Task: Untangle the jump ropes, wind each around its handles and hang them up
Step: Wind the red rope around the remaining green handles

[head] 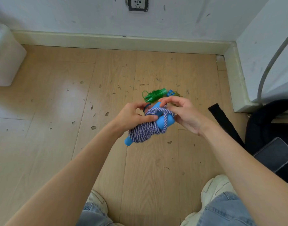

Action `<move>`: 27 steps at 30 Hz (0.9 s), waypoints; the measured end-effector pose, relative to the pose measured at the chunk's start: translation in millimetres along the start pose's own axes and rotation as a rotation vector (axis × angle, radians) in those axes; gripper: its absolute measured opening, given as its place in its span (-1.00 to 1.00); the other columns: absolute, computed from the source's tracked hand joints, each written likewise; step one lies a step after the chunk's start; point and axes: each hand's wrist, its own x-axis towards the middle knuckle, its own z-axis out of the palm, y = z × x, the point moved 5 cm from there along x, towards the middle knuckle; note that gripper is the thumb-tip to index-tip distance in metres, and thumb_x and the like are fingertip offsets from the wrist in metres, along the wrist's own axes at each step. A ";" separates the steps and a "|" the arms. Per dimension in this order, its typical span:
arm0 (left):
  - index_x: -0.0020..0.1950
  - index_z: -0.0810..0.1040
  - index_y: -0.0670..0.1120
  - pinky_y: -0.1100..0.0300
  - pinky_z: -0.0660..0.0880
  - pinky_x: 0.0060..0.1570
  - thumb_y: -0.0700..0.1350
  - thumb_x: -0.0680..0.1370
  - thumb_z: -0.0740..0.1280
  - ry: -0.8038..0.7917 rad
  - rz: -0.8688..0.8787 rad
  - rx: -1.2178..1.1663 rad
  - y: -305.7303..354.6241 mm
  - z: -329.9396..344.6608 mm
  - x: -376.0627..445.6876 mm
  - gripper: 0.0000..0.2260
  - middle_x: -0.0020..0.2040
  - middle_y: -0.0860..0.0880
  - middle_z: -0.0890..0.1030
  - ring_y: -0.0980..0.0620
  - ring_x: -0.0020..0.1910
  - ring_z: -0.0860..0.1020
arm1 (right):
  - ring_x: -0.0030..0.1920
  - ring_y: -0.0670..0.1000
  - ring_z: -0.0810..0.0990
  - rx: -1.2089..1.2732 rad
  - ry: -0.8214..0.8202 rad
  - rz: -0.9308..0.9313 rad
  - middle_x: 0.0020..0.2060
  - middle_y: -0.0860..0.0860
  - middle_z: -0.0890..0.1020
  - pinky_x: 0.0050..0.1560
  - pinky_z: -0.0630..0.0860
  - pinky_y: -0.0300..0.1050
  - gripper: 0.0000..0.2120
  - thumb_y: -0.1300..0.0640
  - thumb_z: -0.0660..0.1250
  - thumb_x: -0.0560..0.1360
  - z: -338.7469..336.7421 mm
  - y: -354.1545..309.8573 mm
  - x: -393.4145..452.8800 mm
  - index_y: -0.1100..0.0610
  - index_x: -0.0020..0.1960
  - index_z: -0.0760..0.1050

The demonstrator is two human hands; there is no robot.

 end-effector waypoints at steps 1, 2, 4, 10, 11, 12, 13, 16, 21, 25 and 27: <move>0.09 0.53 -0.02 0.06 0.54 0.05 -0.07 0.37 0.49 0.029 0.007 0.027 -1.7 1.0 -0.4 -0.68 0.05 -0.05 0.58 -0.03 -0.05 0.61 | -0.09 -0.09 0.57 -0.063 0.022 0.004 -0.12 -0.12 0.64 -0.06 0.53 -0.21 -0.75 0.36 0.23 0.50 -1.3 -1.0 -0.3 0.09 -0.23 0.55; 0.08 0.53 -0.05 0.08 0.53 0.03 -0.06 0.38 0.49 0.048 0.019 0.070 -3.5 2.1 0.4 -0.68 0.02 -0.06 0.59 -0.01 -0.07 0.60 | -0.04 -0.10 0.54 -0.196 0.047 -0.020 -0.03 -0.08 0.58 -0.01 0.49 -0.26 -0.77 0.33 0.24 0.49 -3.6 -4.2 0.0 0.09 -0.22 0.57; 0.07 0.55 -0.08 0.13 0.50 -0.01 -0.04 0.37 0.50 0.075 0.042 0.177 -8.4 3.0 1.6 -0.67 -0.06 -0.03 0.59 0.00 -0.10 0.59 | -0.02 -0.12 0.49 -0.556 0.055 -0.101 0.03 -0.03 0.44 0.03 0.41 -0.42 -0.89 0.25 0.32 0.47 -5.1 -12.6 0.6 0.09 -0.16 0.60; 0.06 0.56 -0.14 0.26 0.39 -0.12 -0.03 0.33 0.52 0.251 0.221 0.392 -0.5 -0.1 2.4 -0.62 -0.06 0.01 0.53 0.07 -0.11 0.49 | -0.37 -0.06 0.56 -0.808 -0.058 -0.106 -0.31 -0.05 0.61 -0.22 0.52 -0.14 -0.84 0.32 0.36 0.43 6.6 -17.7 2.9 0.07 -0.21 0.55; 0.06 0.55 -0.15 0.20 0.41 -0.09 -0.03 0.32 0.52 0.277 0.244 0.422 2.2 -0.5 2.2 -0.61 -0.03 -0.02 0.53 0.05 -0.09 0.48 | -0.38 -0.07 0.57 -0.774 -0.057 -0.087 -0.31 -0.03 0.62 -0.26 0.51 -0.19 -0.80 0.33 0.37 0.42 6.3 -18.1 3.5 0.05 -0.22 0.52; 0.05 0.55 -0.15 0.19 0.40 -0.11 -0.02 0.32 0.52 0.301 0.253 0.443 3.9 -0.6 2.1 -0.61 -0.03 -0.03 0.54 0.05 -0.10 0.47 | -0.35 -0.09 0.58 -0.749 -0.055 -0.066 -0.30 -0.02 0.63 -0.26 0.49 -0.24 -0.78 0.34 0.40 0.40 6.6 -18.0 4.6 0.03 -0.23 0.50; 0.05 0.55 -0.14 0.23 0.35 -0.16 -0.01 0.32 0.51 0.323 0.252 0.458 4.7 -0.7 2.0 -0.61 -0.04 -0.03 0.54 0.06 -0.12 0.45 | -0.33 -0.11 0.58 -0.738 -0.048 -0.056 -0.30 -0.03 0.63 -0.25 0.48 -0.27 -0.76 0.33 0.43 0.37 7.2 -17.6 5.3 0.01 -0.24 0.49; 0.05 0.54 -0.12 0.29 0.25 -0.23 0.03 0.33 0.50 0.348 0.238 0.465 5.3 -1.1 4.0 -0.61 -0.07 -0.01 0.51 0.10 -0.16 0.41 | -0.37 -0.14 0.53 -0.681 0.060 -0.087 -0.38 -0.06 0.59 -0.24 0.47 -0.24 -0.73 0.31 0.50 0.30 7.5 -15.4 4.8 0.02 -0.27 0.46; 0.13 0.52 -0.20 0.21 0.41 -0.01 -0.04 0.30 0.54 0.247 0.335 0.428 13.4 -1.3 -1.0 -0.52 0.06 -0.09 0.53 -0.01 -0.06 0.50 | -0.36 -0.12 0.55 0.090 -0.015 0.082 -0.36 0.02 0.62 -0.33 0.45 -0.35 -0.83 0.38 0.39 0.36 3.6 -2.0 -9.4 0.16 -0.15 0.49; 0.20 0.50 -0.19 0.54 0.32 -0.12 -0.04 0.34 0.52 0.204 0.327 0.361 11.7 -3.1 -3.6 -0.50 -0.01 0.00 0.47 0.06 -0.09 0.46 | -0.42 -0.11 0.45 0.248 0.055 0.132 -0.40 0.06 0.54 -0.47 0.36 -0.36 -0.75 0.46 0.26 0.44 2.9 -2.4 -8.7 0.14 -0.21 0.36; 0.25 0.47 -0.14 0.42 0.38 -0.02 -0.01 0.40 0.46 0.173 0.225 0.329 4.5 0.0 -1.3 -0.53 0.04 -0.05 0.50 0.02 -0.02 0.49 | -0.38 -0.07 0.39 0.411 0.222 0.101 -0.36 0.10 0.46 -0.51 0.31 -0.36 -0.72 0.49 0.20 0.47 -1.2 -1.2 -5.3 0.14 -0.24 0.29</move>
